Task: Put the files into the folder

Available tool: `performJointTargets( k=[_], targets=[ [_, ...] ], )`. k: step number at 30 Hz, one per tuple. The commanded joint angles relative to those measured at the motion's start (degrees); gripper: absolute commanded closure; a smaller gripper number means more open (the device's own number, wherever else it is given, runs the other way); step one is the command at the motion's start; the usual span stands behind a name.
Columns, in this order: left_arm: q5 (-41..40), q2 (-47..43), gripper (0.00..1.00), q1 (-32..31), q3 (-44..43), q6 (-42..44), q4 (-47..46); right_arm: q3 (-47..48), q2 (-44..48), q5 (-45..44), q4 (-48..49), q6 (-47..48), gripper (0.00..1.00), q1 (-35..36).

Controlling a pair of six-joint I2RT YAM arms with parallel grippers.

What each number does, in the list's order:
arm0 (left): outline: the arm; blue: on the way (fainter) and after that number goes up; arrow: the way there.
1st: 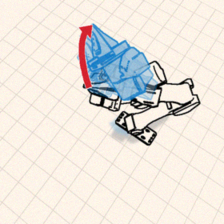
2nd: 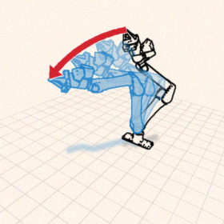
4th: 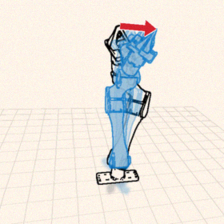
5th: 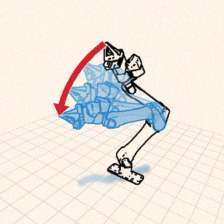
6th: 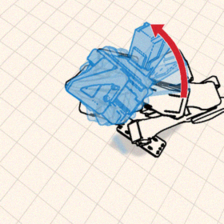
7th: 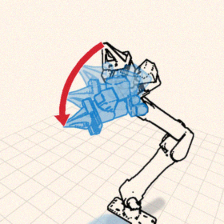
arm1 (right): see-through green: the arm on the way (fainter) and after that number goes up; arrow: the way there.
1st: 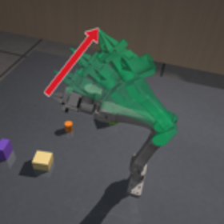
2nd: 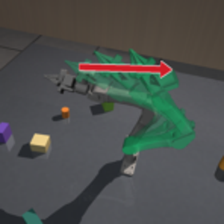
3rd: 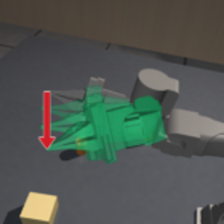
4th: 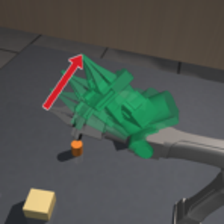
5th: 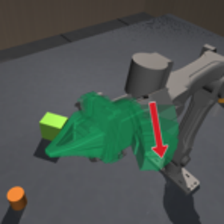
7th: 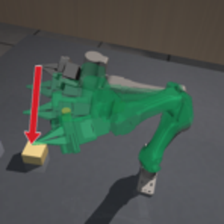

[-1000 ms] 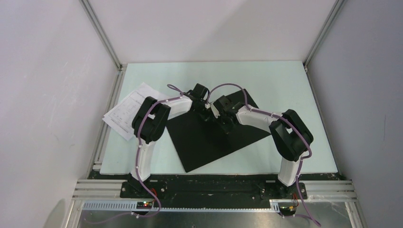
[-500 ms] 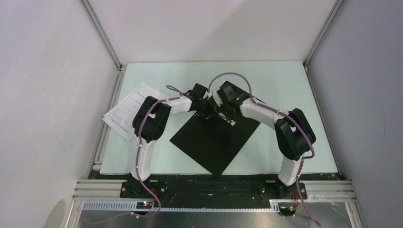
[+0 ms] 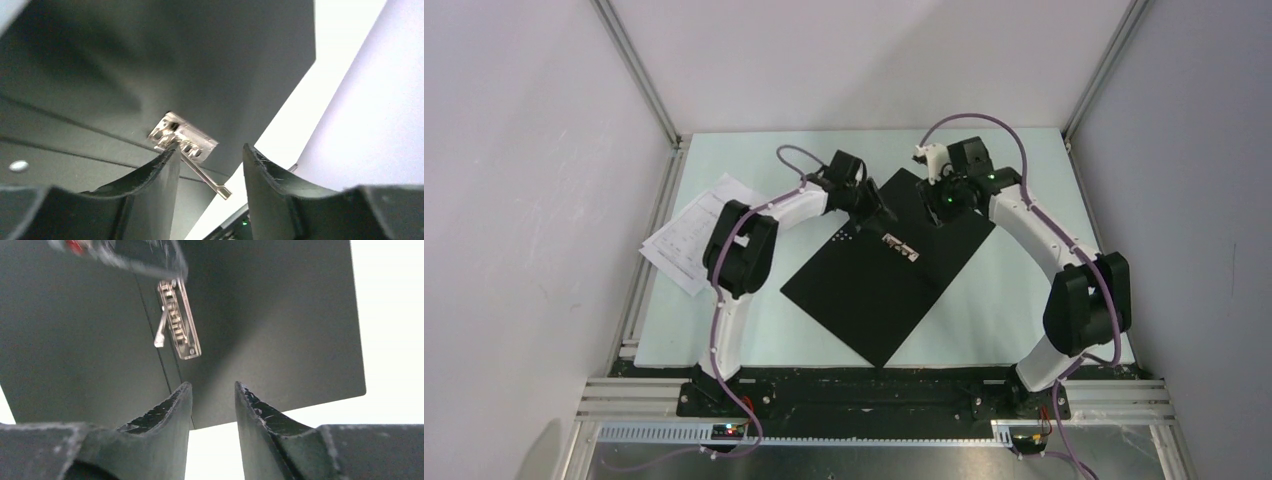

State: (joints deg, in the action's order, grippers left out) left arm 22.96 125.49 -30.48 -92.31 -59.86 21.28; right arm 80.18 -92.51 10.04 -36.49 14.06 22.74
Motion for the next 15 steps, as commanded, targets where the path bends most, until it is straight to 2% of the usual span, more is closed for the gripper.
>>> performJointTargets(
  k=[1,5,7,10,12,15],
  targets=[
    [2.2,-6.1,0.40,3.3,-6.5,14.5,-0.7,-0.8,-0.2,15.2,-4.5,10.4,0.55,-4.5],
    [4.2,-12.8,0.26,8.5,-5.2,26.6,3.8,-2.2,1.7,25.2,-2.7,26.5,0.46,-9.6],
    [3.1,-16.0,0.25,10.4,-4.2,35.8,8.9,-3.2,2.3,28.9,-2.2,35.6,0.45,-10.0],
    [-3.2,-22.1,0.26,11.8,-0.5,51.2,16.9,-4.6,2.1,33.3,-2.7,51.3,0.47,-9.7],
    [-7.8,-25.8,0.26,12.3,3.7,57.6,18.9,-5.2,1.3,34.5,-4.1,60.4,0.50,-8.8],
    [-9.8,-32.2,0.26,12.7,9.9,62.2,19.7,-5.3,-0.6,34.9,-6.2,71.0,0.54,-7.3]
  ],
)
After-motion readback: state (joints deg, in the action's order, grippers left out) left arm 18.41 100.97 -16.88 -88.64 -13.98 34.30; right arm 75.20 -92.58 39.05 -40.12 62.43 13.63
